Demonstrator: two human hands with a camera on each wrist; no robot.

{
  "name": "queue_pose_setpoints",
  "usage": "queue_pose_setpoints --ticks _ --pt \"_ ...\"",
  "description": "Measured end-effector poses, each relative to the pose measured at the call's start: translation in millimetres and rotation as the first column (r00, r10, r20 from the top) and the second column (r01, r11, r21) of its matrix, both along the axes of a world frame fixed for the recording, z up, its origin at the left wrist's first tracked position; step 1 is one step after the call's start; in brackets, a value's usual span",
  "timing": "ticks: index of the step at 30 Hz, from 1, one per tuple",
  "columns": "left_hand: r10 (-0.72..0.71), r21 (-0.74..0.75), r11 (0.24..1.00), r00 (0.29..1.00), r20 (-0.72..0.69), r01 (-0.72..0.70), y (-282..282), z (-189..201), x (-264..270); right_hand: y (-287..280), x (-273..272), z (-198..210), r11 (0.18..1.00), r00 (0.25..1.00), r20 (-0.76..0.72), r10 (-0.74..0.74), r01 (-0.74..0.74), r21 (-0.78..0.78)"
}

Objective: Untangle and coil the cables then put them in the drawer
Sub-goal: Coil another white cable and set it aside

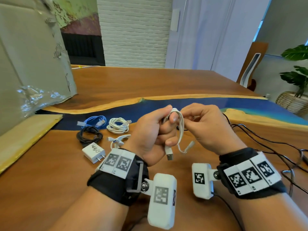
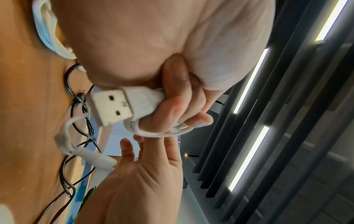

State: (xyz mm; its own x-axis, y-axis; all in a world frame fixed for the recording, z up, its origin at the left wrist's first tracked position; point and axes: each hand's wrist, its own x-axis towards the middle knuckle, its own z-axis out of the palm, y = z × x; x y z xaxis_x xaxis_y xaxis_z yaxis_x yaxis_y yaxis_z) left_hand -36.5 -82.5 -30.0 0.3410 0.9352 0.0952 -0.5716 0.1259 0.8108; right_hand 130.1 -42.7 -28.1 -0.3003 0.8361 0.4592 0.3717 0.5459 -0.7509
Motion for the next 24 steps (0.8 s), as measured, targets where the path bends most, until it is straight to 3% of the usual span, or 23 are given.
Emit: queue_pose_setpoints --ticks 4,9,15,20,22,24 --pt "0.111 0.003 0.994 0.994 -0.014 -0.111 4 -3 1 -7 -6 2 0.988 0.994 -0.060 0.091 -0.098 -0.120" --pt "0.358 0.151 0.931 0.911 -0.203 -0.332 11 -12 4 -6 -4 1 0.897 0.942 -0.268 0.203 -0.288 -0.334" --pt "0.439 0.279 0.892 0.831 -0.342 -0.356 12 -11 3 -2 -10 -5 0.932 0.958 -0.286 0.020 -0.121 -0.341" --pt "0.451 0.309 0.885 0.800 -0.394 -0.347 16 -15 -1 -8 -17 -2 0.820 0.862 -0.482 0.155 -0.385 -0.425" --pt "0.458 0.323 0.881 0.794 -0.399 -0.346 17 -18 -1 -10 -17 -2 0.845 0.891 -0.410 0.195 -0.365 -0.390" --pt "0.471 0.315 0.875 0.795 -0.382 -0.367 18 -19 0 -10 -13 1 0.935 0.973 -0.192 0.130 -0.185 -0.301"
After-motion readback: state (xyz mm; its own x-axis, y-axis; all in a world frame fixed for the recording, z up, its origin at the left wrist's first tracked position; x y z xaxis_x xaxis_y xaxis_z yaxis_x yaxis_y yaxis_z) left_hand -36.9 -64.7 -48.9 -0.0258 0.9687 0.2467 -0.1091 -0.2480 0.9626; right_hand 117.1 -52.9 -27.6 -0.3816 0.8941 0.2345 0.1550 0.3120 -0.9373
